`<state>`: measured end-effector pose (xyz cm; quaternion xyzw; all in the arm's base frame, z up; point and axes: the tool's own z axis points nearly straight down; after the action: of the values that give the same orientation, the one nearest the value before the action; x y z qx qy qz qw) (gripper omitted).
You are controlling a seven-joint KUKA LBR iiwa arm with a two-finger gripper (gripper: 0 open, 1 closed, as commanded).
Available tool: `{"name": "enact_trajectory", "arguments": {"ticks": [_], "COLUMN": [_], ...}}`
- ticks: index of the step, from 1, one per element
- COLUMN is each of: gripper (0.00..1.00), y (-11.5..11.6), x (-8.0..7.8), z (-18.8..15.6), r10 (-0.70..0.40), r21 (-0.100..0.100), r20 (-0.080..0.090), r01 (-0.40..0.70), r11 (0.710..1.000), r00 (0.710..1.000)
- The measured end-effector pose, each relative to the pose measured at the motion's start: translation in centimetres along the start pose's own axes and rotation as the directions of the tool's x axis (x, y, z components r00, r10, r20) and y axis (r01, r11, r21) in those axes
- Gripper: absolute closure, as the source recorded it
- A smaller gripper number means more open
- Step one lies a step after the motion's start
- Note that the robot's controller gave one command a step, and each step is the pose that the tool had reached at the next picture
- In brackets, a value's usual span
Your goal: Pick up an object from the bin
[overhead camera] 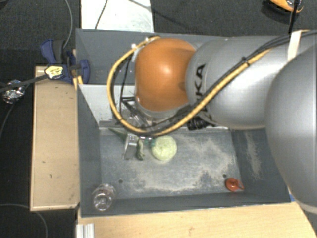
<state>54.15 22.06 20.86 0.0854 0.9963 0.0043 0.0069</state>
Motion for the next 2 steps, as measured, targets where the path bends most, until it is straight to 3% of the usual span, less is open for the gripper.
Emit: {"name": "enact_trajectory", "arguments": {"ticks": [1, 2], "gripper": [0.00, 0.00], "y": [-2.7, -6.4], "x": [0.1, -1.8], "z": [5.3, 9.8], "r10": [-0.019, -0.174], "r21": [0.005, 0.003], "r20": [-0.009, -0.008], "r01": [0.019, 0.174], "r11": [1.000, 0.985], "r00": [1.000, 0.985]}}
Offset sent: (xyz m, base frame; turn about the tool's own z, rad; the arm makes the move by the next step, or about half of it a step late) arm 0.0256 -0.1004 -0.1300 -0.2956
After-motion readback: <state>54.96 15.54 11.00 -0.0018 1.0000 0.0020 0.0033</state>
